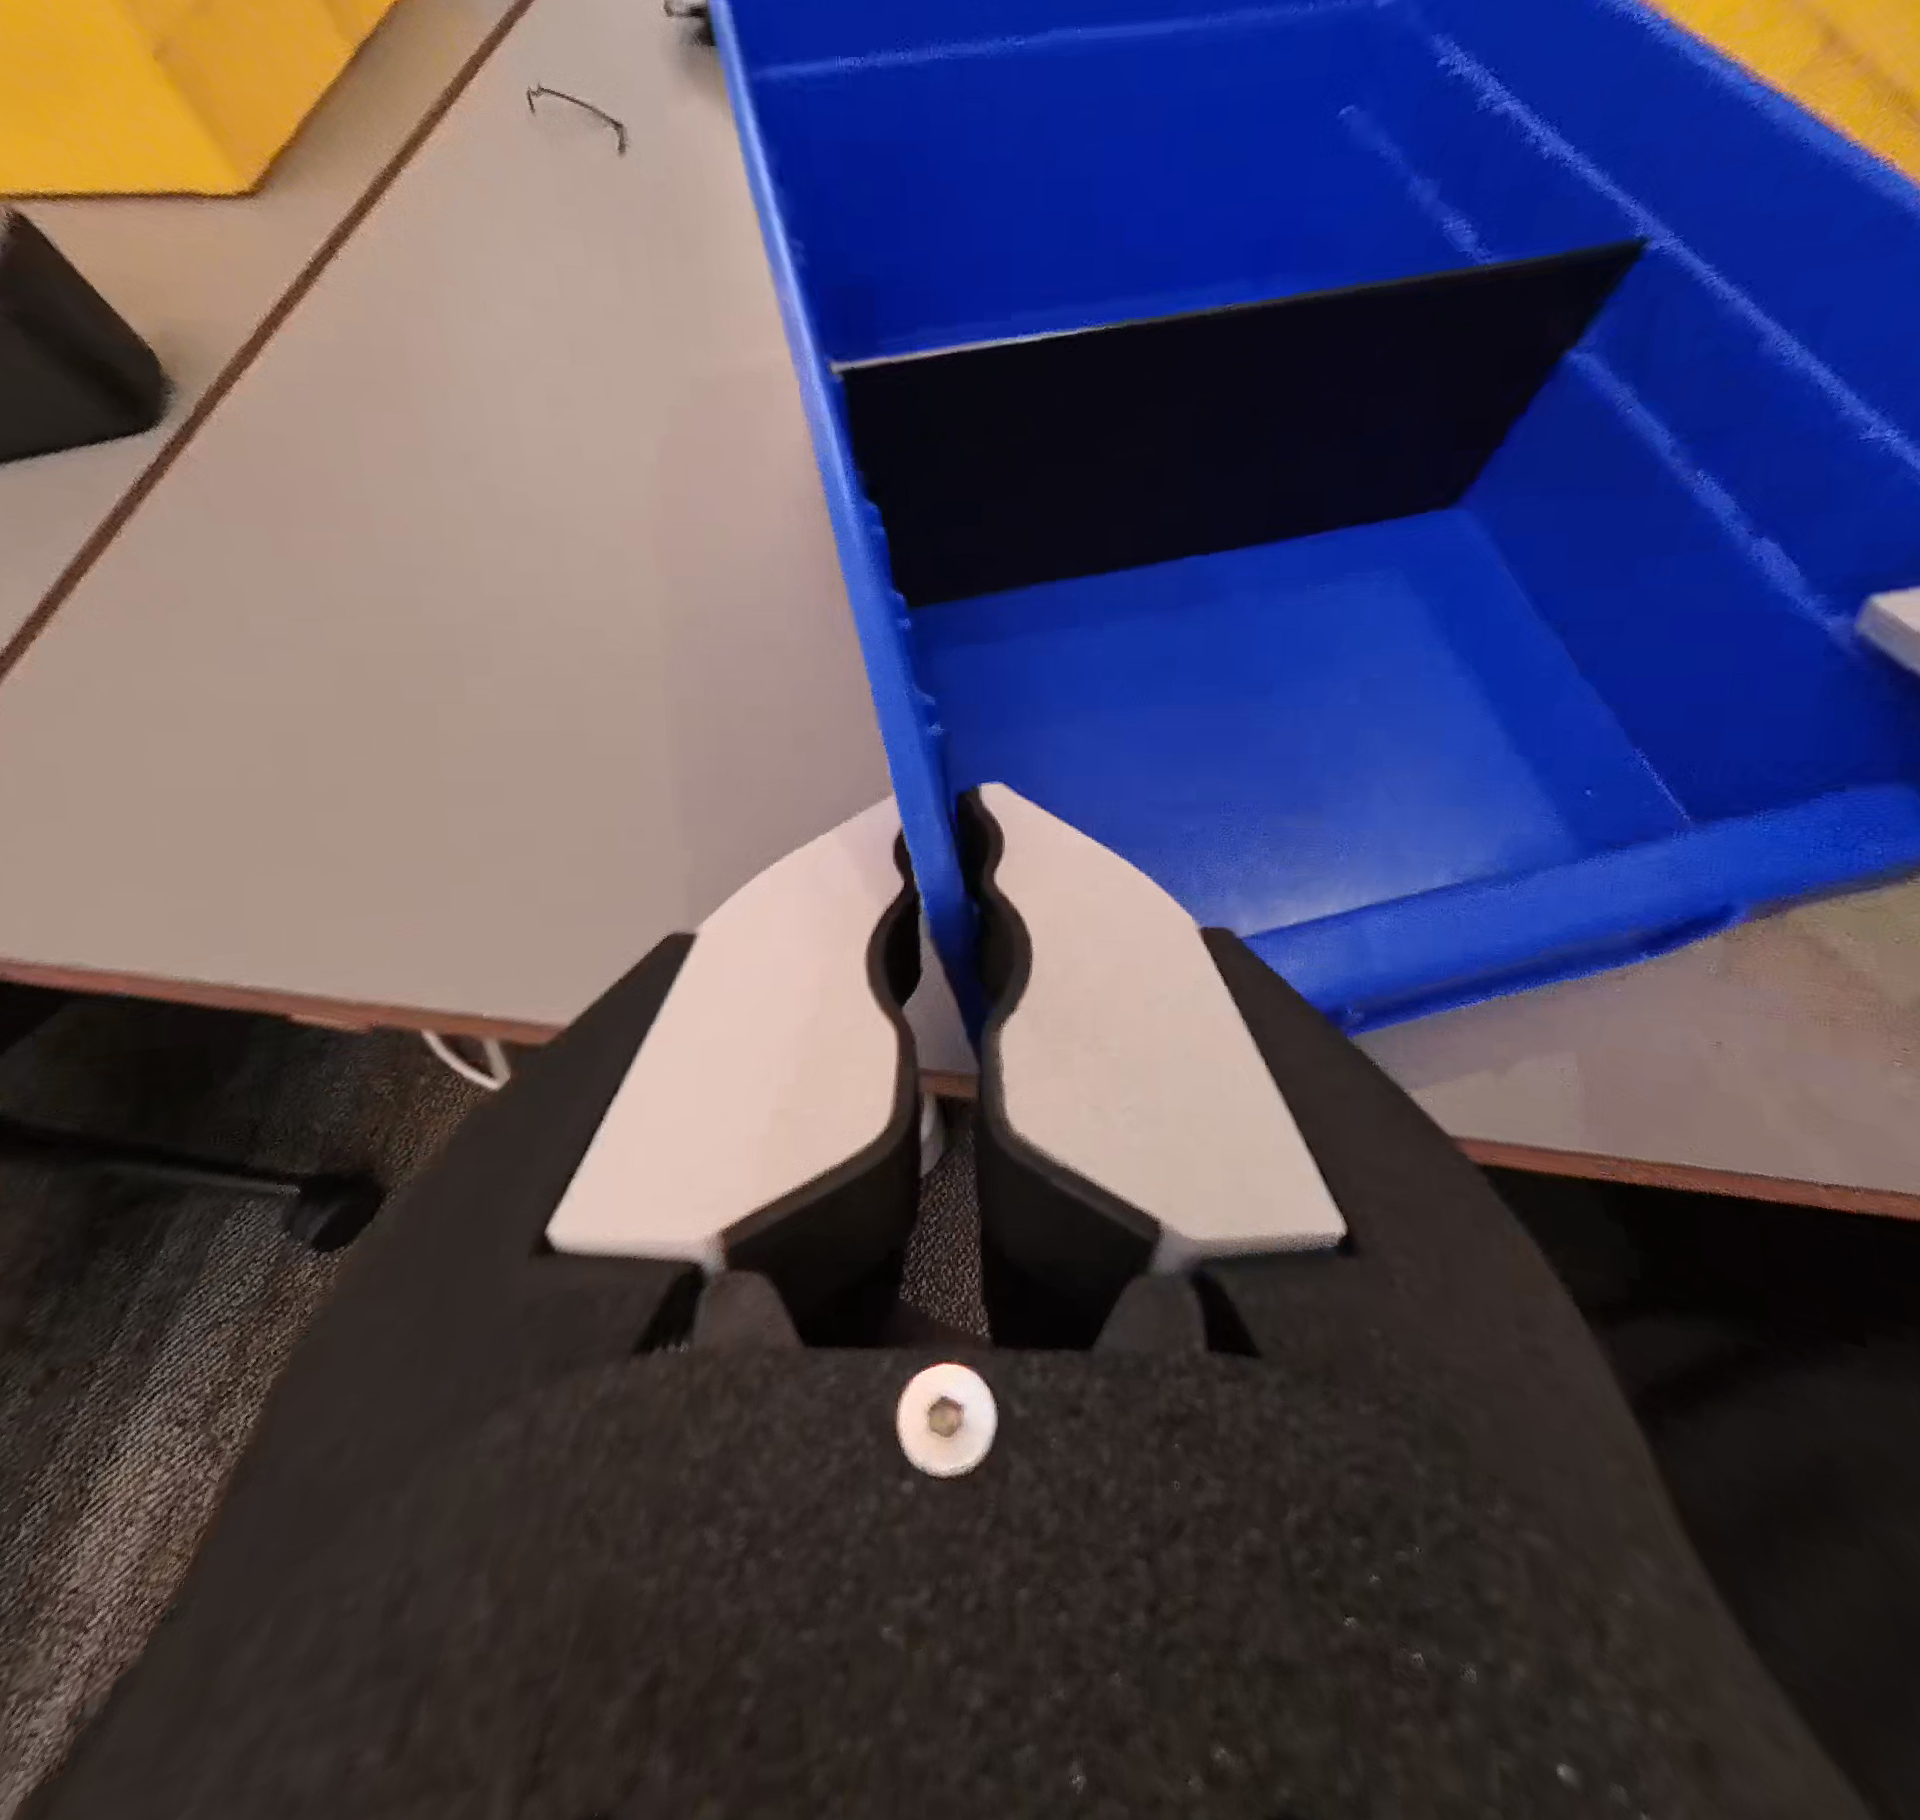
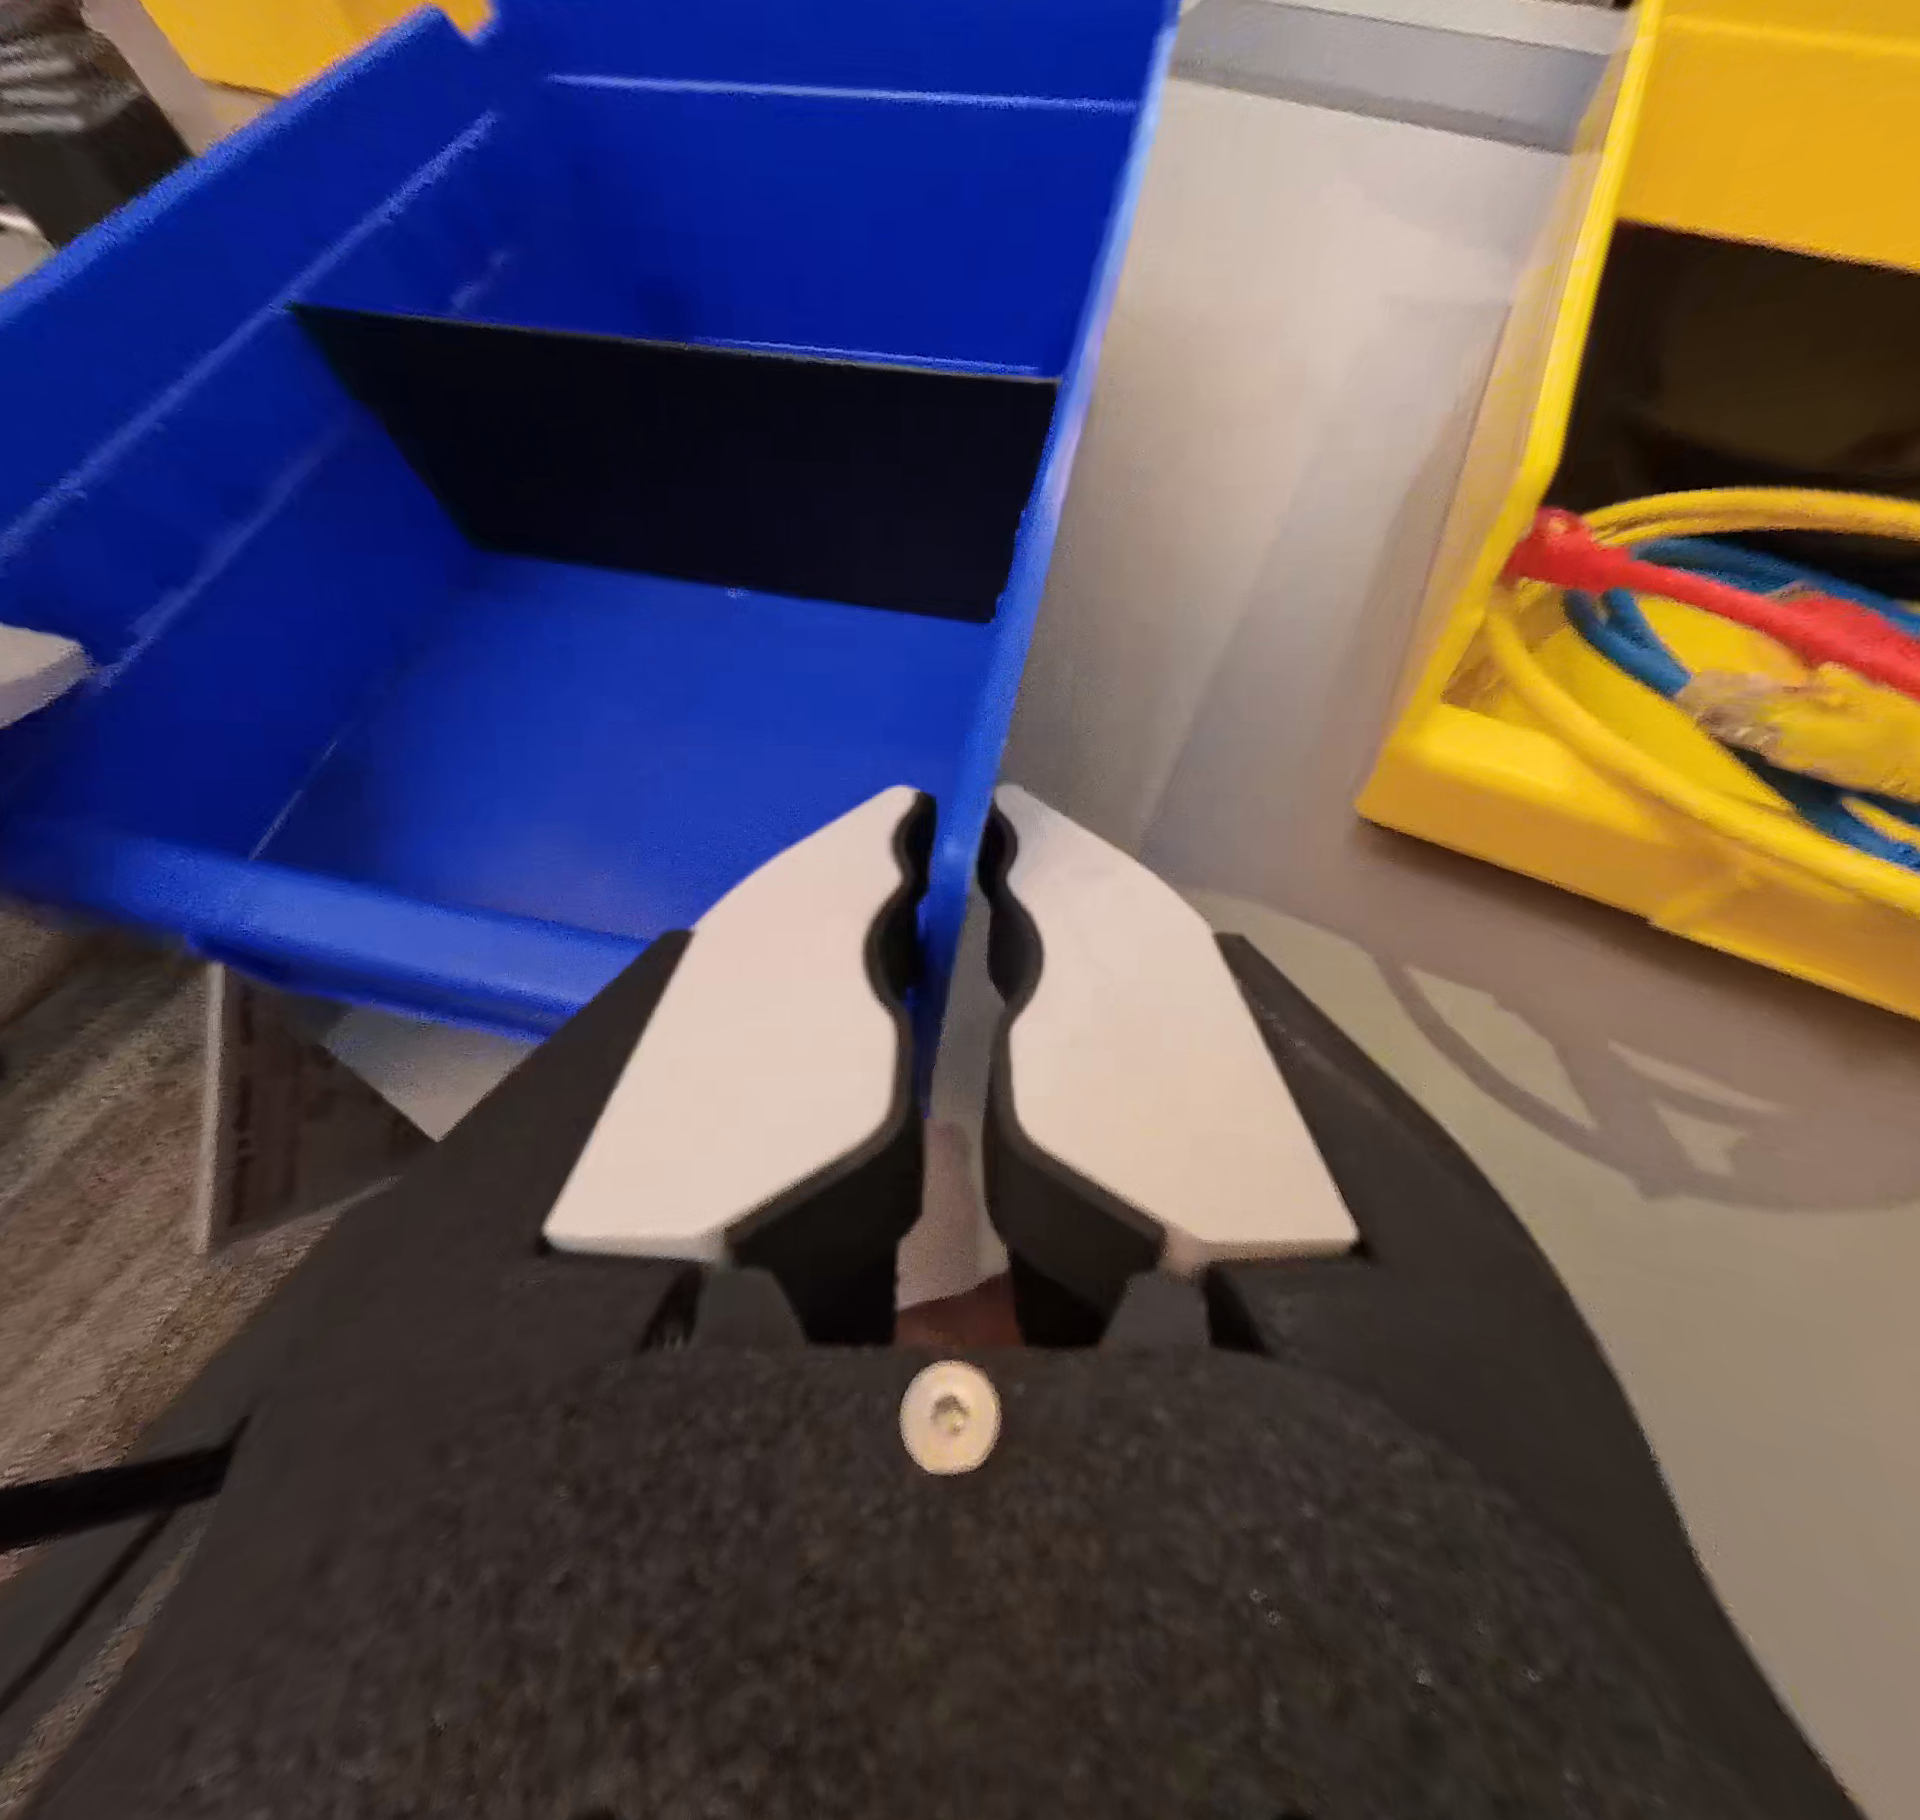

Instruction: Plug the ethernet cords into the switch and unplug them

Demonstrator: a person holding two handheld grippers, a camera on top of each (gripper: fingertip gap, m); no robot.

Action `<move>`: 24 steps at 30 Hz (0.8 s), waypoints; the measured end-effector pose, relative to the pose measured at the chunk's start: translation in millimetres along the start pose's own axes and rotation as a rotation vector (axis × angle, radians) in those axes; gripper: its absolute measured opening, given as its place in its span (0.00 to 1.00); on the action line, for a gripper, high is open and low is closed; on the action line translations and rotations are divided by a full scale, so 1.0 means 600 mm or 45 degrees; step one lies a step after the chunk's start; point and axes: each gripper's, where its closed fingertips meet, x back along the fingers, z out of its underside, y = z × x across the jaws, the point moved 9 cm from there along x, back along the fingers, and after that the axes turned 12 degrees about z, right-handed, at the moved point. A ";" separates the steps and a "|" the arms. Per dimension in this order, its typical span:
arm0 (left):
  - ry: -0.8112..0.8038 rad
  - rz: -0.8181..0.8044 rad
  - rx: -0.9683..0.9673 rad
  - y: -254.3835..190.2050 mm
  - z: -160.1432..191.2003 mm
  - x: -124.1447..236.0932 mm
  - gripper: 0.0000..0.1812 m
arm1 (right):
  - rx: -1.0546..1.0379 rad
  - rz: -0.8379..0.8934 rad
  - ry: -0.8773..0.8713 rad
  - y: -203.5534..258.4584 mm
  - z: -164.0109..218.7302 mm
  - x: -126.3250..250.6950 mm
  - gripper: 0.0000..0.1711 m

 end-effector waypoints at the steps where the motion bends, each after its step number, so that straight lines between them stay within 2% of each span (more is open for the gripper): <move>1: -0.012 -0.031 -0.001 -0.010 0.002 0.012 0.02 | 0.038 0.017 0.005 0.000 -0.005 0.003 0.03; 6: -0.210 -0.147 -0.044 -0.062 -0.027 0.068 0.02 | 0.107 0.039 -0.196 -0.022 -0.049 0.053 0.02; 9: -0.359 -0.124 -0.086 -0.113 -0.086 0.076 0.02 | 0.119 0.130 -0.358 -0.072 -0.101 0.097 0.02; 12: -0.462 -0.042 -0.129 -0.196 -0.164 0.060 0.02 | 0.079 0.263 -0.457 -0.165 -0.153 0.143 0.02; 16: -0.561 0.133 -0.192 -0.365 -0.264 0.003 0.02 | -0.004 0.503 -0.535 -0.345 -0.195 0.206 0.02; 19: -0.546 0.325 -0.235 -0.521 -0.306 -0.068 0.02 | -0.110 0.620 -0.557 -0.512 -0.185 0.246 0.01; 21: -0.477 0.424 -0.258 -0.628 -0.309 -0.126 0.02 | -0.187 0.712 -0.485 -0.622 -0.153 0.256 0.01; 24: -0.297 0.496 -0.274 -0.763 -0.274 -0.225 0.02 | -0.321 0.809 -0.273 -0.758 -0.068 0.239 0.01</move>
